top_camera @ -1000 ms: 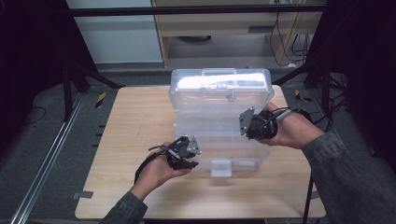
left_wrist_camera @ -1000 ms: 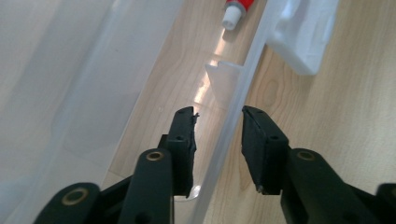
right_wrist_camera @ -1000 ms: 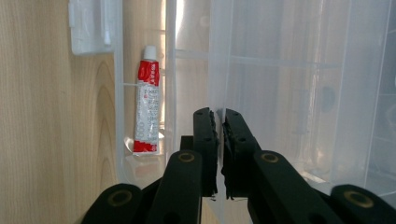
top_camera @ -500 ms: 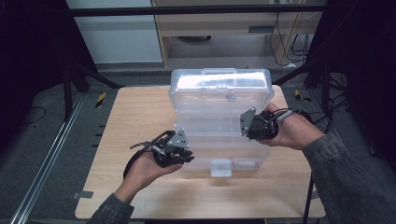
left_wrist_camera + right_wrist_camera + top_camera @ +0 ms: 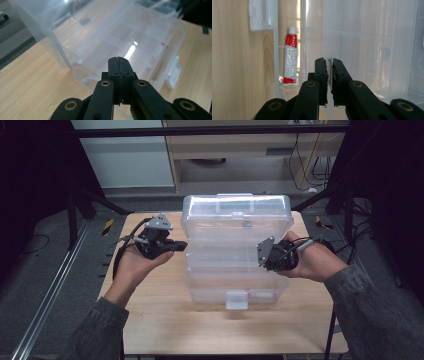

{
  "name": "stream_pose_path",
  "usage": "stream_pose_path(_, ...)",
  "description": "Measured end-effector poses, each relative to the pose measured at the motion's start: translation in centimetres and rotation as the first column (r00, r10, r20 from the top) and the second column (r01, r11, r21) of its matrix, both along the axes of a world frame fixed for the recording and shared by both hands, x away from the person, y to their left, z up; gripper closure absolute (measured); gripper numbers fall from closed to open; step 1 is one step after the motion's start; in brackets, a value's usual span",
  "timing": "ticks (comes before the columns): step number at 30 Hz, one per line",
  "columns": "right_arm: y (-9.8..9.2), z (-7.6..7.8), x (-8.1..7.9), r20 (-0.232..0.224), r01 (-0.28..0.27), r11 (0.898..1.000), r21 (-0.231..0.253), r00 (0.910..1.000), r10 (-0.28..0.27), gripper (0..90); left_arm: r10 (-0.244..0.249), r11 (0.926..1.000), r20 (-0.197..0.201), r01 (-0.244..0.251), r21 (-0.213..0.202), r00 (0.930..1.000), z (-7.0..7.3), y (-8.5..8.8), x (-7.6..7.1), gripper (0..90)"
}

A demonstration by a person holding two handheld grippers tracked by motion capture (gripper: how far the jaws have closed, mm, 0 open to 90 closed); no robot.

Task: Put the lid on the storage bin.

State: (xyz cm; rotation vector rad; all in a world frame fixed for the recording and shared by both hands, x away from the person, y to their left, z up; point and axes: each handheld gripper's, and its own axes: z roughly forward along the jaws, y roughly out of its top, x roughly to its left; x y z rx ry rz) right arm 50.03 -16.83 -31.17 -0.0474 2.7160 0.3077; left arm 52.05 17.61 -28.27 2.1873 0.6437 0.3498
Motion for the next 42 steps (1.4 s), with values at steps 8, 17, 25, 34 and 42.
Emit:
stream_pose_path(8, 0.0, -0.1, -0.1, 0.002, -0.002, 1.0, -0.002, 1.0, 0.002, 83.8, 0.025, 0.9997, -0.002, -0.025, -0.003, 0.9997, 0.8, -0.6, 1.7, 89.6)
stream_pose_path(17, -0.1, -0.2, -0.3, 0.005, 0.0, 1.0, 0.001, 1.0, 0.0, 83.6, 0.058, 0.9968, -0.048, -0.061, -0.052, 0.9972, 0.5, -0.8, 3.6, 89.8)
stream_pose_path(25, -0.2, -0.3, -0.4, 0.009, 0.0, 1.0, 0.006, 1.0, 0.0, 83.5, 0.073, 0.9942, -0.062, -0.078, -0.075, 0.9954, 0.0, -0.5, 3.8, 89.8)
stream_pose_path(34, -0.4, -0.5, -0.9, 0.01, 0.01, 0.998, 0.055, 0.9999, -0.01, 77.4, 0.076, 0.9922, -0.066, -0.082, -0.094, 0.9949, -0.9, -0.1, 3.2, 89.8)
stream_pose_path(42, -0.8, -0.7, -1.6, 0.022, 0.037, 0.991, 0.128, 0.9989, -0.04, 69.1, 0.071, 0.9922, -0.06, -0.077, -0.098, 0.9957, -1.4, -0.1, 2.3, 89.7)
